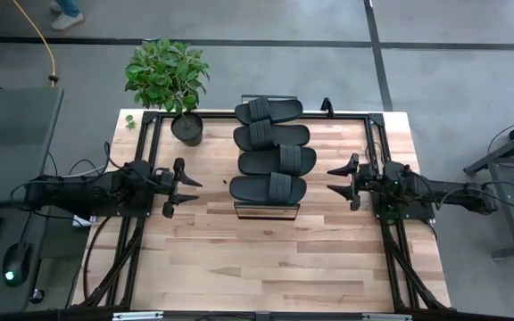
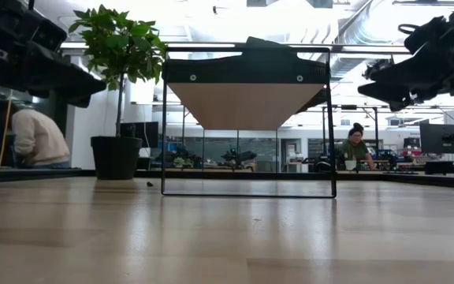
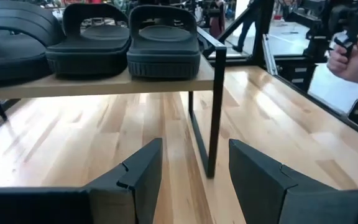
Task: Pick and place slides into the shelf
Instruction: Return to Home Position
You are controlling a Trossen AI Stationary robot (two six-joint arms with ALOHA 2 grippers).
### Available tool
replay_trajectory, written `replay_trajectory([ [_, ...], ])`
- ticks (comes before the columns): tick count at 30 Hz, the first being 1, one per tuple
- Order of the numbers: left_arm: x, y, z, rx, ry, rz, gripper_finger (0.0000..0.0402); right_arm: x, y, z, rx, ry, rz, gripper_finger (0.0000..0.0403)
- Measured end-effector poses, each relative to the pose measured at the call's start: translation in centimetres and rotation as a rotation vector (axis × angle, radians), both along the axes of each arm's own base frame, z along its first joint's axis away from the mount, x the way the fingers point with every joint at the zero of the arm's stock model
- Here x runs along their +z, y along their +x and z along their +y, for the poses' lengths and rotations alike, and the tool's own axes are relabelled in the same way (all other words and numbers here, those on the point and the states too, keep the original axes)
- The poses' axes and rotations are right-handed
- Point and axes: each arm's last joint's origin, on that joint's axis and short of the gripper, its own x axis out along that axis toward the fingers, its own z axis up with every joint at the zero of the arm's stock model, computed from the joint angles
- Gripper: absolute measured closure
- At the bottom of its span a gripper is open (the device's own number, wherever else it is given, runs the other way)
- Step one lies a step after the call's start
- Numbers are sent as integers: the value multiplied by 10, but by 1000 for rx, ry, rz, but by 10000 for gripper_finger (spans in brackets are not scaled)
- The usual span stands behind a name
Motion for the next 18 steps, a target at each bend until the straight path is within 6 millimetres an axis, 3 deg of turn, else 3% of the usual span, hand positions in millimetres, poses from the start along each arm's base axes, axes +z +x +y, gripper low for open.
replay_trajectory([
  [9, 0, 0, 1, 45, -1, 5, 234, 0, 0, 0, 2, -23, 7, 174],
  [18, 0, 0, 2, 62, -26, 5, 234, -1, 0, 0, -6, 97, -3, 174],
])
